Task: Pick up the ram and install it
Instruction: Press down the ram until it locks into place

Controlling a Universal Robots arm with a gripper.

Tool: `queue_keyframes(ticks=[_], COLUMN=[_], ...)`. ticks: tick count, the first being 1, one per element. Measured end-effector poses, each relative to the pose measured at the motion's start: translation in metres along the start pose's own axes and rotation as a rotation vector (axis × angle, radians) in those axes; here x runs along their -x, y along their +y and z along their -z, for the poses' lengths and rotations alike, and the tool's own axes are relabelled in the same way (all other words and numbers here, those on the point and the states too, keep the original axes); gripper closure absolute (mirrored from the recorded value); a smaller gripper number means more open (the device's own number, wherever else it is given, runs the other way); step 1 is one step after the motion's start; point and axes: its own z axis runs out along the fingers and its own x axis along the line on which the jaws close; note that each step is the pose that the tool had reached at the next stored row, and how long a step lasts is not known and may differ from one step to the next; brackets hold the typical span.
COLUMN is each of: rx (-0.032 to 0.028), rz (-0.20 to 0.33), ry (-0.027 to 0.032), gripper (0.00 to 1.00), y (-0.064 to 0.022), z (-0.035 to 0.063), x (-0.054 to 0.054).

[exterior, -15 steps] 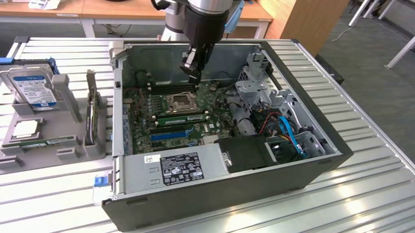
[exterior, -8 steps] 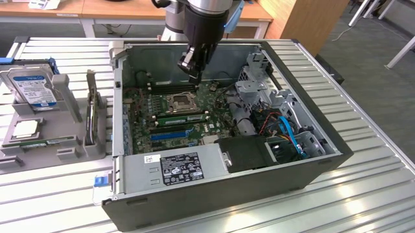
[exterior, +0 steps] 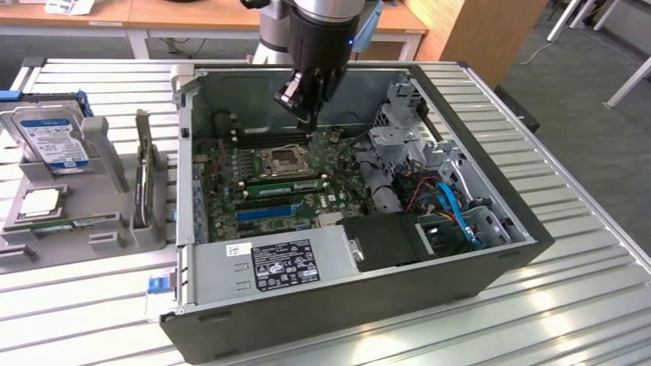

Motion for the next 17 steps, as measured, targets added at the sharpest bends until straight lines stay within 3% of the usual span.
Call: queue_keyframes(ticks=[17], rx=[-0.0118], rz=[-0.267], ry=[-0.0103], gripper=[0.9], y=[0.0], z=[0.0], x=[0.0])
